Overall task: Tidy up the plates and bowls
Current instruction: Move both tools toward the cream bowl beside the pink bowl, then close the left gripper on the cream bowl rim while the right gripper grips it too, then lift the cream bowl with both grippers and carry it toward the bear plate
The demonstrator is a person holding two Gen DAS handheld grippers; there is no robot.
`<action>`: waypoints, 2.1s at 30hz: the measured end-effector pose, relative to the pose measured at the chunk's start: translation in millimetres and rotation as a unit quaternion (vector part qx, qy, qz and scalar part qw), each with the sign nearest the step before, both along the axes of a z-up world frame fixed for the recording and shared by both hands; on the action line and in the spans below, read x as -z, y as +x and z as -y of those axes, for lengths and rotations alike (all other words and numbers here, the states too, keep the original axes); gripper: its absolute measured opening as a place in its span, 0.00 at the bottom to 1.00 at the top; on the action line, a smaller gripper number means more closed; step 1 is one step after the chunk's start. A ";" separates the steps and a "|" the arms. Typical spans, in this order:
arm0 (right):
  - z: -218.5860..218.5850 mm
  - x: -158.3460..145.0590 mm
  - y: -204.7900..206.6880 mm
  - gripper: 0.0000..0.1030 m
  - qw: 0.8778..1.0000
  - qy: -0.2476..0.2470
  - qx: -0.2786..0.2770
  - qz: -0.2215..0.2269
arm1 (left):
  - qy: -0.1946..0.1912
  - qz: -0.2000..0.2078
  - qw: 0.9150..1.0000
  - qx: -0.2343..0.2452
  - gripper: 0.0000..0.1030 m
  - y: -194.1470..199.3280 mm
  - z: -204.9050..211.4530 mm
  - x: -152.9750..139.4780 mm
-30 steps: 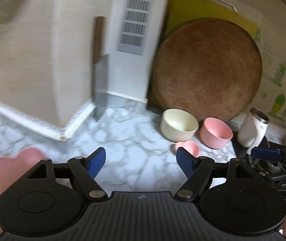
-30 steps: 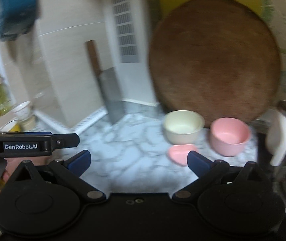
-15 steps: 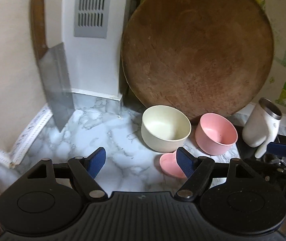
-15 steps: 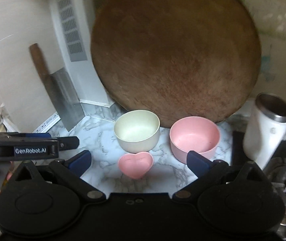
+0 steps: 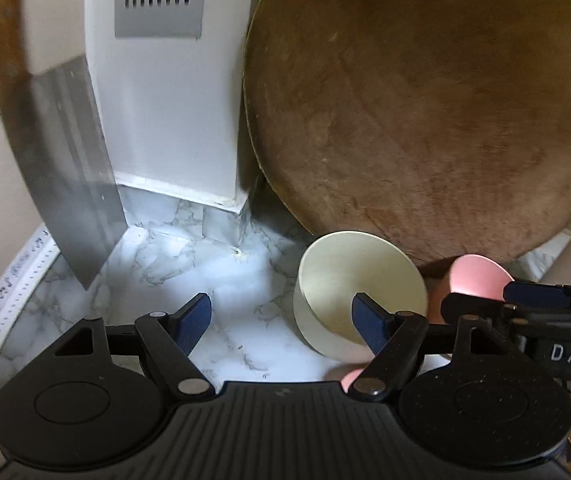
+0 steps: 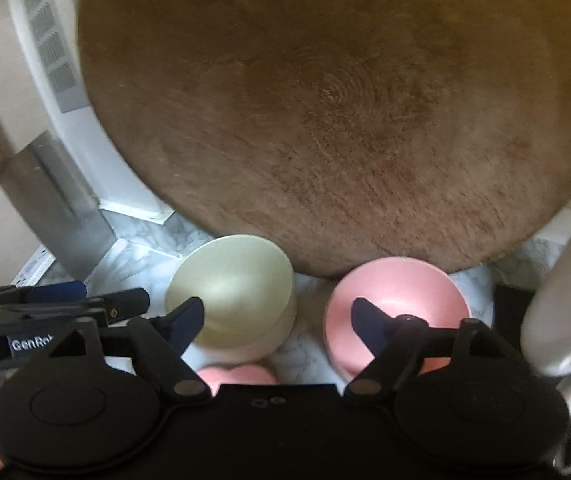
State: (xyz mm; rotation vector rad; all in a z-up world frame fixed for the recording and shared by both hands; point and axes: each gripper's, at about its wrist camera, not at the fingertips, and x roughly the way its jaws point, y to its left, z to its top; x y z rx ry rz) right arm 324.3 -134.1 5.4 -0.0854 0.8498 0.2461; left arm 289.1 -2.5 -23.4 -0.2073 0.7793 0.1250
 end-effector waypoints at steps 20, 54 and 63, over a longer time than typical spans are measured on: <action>-19.8 40.6 52.6 0.28 0.998 -0.040 -0.009 -0.038 | -0.010 -0.054 0.998 0.012 0.37 48.4 2.5 36.0; -36.9 8.7 0.4 0.04 0.999 -0.036 0.000 -0.027 | 0.015 -0.048 0.998 0.033 0.12 4.7 2.9 -0.7; -46.4 -12.2 -52.7 0.05 0.999 -0.019 0.000 -0.033 | 0.015 -0.055 0.998 0.035 0.12 -37.9 4.1 -17.3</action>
